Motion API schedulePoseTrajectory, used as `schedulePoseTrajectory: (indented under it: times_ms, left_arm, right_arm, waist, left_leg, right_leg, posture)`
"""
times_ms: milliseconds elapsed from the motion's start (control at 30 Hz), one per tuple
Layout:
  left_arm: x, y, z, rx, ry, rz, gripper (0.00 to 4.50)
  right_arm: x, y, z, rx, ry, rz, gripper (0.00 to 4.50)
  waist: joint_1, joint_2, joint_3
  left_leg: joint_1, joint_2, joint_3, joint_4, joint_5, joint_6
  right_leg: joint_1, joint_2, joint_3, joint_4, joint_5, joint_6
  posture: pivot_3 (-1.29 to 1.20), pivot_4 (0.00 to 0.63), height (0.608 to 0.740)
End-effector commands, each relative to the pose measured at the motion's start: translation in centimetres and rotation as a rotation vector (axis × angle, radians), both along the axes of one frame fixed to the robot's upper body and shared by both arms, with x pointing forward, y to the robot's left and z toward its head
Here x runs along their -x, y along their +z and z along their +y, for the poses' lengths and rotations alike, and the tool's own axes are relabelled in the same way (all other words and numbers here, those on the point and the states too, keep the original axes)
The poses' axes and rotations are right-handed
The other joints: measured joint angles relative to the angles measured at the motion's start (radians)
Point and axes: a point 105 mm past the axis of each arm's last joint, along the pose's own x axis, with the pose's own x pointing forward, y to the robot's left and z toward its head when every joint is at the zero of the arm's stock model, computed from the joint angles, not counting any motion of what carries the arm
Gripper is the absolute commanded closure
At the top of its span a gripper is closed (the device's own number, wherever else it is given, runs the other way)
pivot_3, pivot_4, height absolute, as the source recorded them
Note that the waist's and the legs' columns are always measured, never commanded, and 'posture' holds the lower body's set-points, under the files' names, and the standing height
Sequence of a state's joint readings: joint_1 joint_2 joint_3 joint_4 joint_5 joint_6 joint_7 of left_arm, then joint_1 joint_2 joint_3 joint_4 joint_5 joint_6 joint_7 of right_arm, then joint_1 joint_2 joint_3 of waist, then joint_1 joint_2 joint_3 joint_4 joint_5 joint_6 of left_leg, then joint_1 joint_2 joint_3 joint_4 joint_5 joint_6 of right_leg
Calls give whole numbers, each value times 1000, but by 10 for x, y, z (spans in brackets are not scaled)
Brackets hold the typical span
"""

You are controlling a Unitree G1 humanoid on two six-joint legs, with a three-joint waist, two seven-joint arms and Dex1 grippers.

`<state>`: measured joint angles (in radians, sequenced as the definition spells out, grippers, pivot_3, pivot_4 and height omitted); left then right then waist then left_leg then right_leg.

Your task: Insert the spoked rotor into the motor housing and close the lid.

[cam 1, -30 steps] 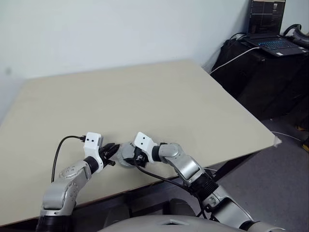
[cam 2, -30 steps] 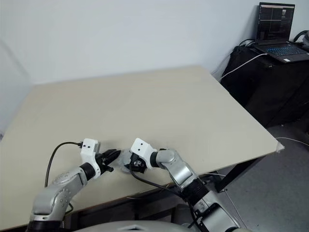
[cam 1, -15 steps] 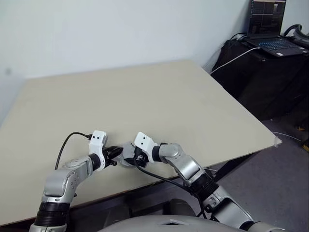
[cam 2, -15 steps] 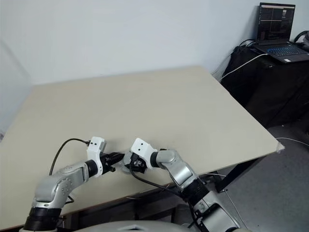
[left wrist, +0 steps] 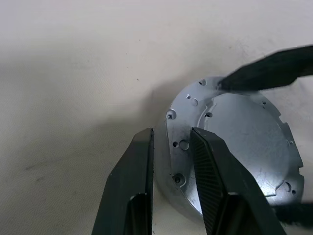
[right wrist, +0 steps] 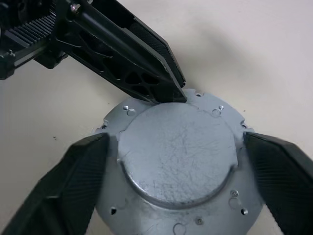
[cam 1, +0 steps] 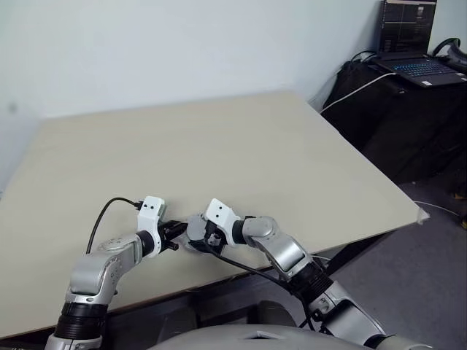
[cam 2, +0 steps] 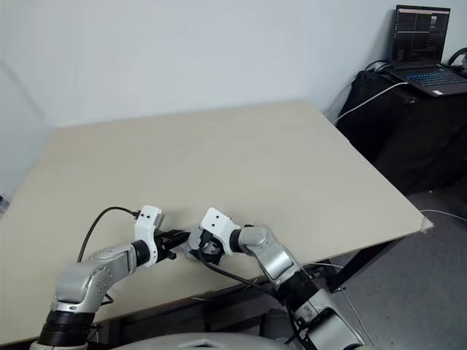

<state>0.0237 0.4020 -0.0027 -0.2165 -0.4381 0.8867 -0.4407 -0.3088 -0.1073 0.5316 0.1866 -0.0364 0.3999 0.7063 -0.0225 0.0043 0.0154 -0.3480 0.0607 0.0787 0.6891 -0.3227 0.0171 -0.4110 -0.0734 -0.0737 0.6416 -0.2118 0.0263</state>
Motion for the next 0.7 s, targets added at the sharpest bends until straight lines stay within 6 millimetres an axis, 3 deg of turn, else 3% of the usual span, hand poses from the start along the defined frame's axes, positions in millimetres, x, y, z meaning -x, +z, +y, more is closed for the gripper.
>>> schedulePoseTrajectory:
  times_ms: [33,233,400,533,700]
  left_arm:
    - [9,-6,-17,20,-75,44,3272]
    - [7,-5,-17,20,-75,34,3272]
    - [8,-6,-20,25,-80,32,3272]
    - [8,-6,-21,26,-85,32,3272]
    - [8,-5,-22,24,-92,28,3272]
  right_arm:
    - [-8,14,-3,-31,-44,-46,9]
    - [-14,44,-14,-92,-111,-136,9]
    - [-17,65,-36,-130,-209,-190,9]
    - [-11,64,-52,-129,-259,-166,9]
    - [1,50,-73,-212,-448,62,9]
  waist:
    - [2,0,0]
    - [7,0,1]
    - [12,0,2]
    - [12,0,2]
    - [13,0,2]
  left_leg:
    - [0,0,0,0,0,0]
    - [-1,-1,0,0,0,0]
    - [-2,-1,0,0,0,0]
    - [-2,-1,0,-2,0,0]
    - [-2,-1,-1,-5,0,0]
  right_leg:
    - [0,0,0,0,0,0]
    - [-1,-1,0,-1,0,0]
    - [-2,-1,-1,-1,0,1]
    - [-1,-1,-1,-4,-1,1]
    - [-1,-1,-2,-7,-1,2]
  posture:
    - [0,0,740]
    - [0,0,740]
    - [0,0,740]
    - [0,0,740]
    - [0,0,740]
